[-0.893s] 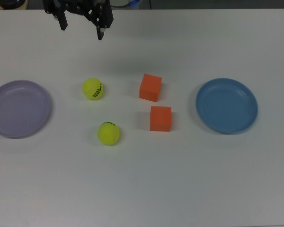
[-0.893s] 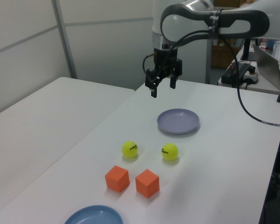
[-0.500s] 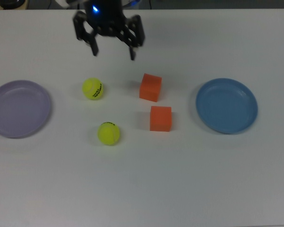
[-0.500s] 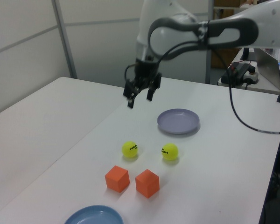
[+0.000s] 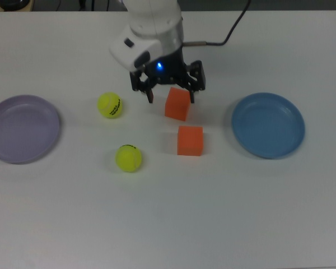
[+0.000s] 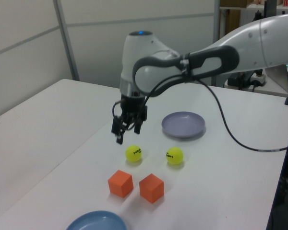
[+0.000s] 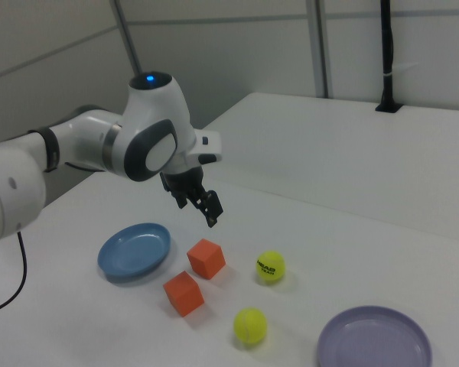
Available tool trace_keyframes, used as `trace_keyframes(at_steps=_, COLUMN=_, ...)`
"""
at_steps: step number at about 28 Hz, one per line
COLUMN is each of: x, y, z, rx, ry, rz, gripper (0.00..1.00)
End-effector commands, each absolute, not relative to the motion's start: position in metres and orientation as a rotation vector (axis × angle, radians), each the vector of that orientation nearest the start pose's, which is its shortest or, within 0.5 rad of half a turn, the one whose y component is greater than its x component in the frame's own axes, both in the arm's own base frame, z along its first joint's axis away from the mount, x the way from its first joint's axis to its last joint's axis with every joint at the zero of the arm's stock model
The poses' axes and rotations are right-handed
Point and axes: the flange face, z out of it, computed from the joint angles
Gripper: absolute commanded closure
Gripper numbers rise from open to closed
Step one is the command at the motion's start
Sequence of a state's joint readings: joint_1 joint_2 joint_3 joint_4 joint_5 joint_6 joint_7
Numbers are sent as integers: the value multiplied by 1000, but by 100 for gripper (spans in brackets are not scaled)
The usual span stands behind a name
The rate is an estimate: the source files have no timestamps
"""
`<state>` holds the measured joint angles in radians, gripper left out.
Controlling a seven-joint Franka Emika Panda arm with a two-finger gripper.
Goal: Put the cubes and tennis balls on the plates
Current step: 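Lower the open gripper onto the orange cube nearest the blue plate, then close the gripper on the orange cube and lift it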
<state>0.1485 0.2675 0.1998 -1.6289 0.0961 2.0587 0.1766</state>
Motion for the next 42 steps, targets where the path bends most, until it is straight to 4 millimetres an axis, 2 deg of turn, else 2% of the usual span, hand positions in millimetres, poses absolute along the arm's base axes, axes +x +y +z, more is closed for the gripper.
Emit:
trace_keyframes(at_steps=1, x=624, y=238, z=454, rx=-2935, ry=-295, rz=-176, gripper=0)
trace_keyframes(at_steps=3, x=624, y=254, z=440, rx=-2937, ry=-331, rz=-178, gripper=0)
trace_keyframes(at_steps=6, x=627, y=257, z=427, rx=-2942, ry=-328, rz=-185, gripper=0)
trace_keyframes(at_steps=9, x=623, y=275, z=410, rx=-2944, ry=-367, rz=-161, gripper=0)
trace_keyframes(at_steps=19, x=629, y=278, z=369, rx=-3028, ry=-344, rz=-156, gripper=0)
trace_keyframes(at_steps=34, x=632, y=275, z=334, rx=-3067, ry=-347, rz=-112, gripper=0)
trace_keyframes(at_steps=39, x=626, y=289, z=328, rx=-3060, ry=-376, rz=-108, gripper=0)
trace_keyframes(at_steps=42, x=626, y=290, z=330, rx=-3060, ry=-369, rz=-112, gripper=27)
